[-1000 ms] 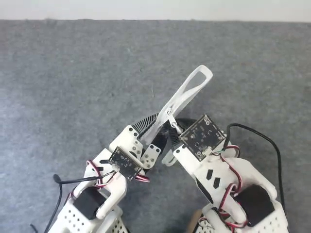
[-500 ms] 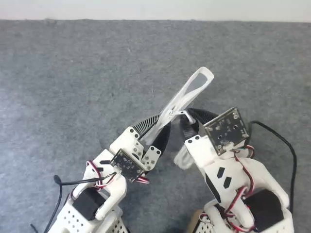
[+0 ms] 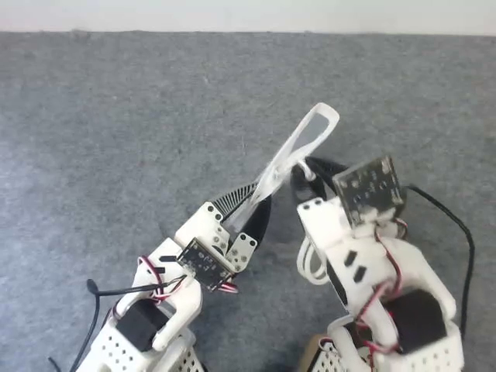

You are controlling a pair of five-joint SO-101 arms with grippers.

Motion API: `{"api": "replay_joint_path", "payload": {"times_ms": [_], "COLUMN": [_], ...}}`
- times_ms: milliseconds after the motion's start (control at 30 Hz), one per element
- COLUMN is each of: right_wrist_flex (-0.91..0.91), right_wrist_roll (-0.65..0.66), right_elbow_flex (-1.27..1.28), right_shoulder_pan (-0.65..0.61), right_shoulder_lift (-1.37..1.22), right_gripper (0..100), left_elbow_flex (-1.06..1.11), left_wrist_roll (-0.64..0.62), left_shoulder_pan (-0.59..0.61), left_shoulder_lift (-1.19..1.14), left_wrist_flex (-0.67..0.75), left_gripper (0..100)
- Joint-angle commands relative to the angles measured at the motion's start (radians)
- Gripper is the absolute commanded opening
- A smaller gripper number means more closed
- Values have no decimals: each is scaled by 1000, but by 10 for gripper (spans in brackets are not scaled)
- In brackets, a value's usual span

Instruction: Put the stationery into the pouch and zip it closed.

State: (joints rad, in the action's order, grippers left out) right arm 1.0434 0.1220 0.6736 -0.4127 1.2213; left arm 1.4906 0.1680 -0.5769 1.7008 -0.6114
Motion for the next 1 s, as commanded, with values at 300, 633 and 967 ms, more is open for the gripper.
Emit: {"api": "replay_joint_path", "payload": {"times_ms": [300, 633, 967], "right_wrist_flex": [-71, -110, -114], "right_wrist_roll": [-43, -43, -37], "right_elbow_flex": [-107, -106, -106], "right_shoulder_pan": [117, 186, 211], "right_shoulder_lift": [-88, -88, -90], "right_gripper": [9, 9, 9], "left_elbow_flex": [2, 4, 1], "left_wrist_roll": [11, 9, 9], "left_shoulder_pan": [2, 2, 2], "left_shoulder_lift": [2, 2, 2], "left_wrist_flex": [-40, -41, -55], "left_gripper": [9, 9, 9]}}
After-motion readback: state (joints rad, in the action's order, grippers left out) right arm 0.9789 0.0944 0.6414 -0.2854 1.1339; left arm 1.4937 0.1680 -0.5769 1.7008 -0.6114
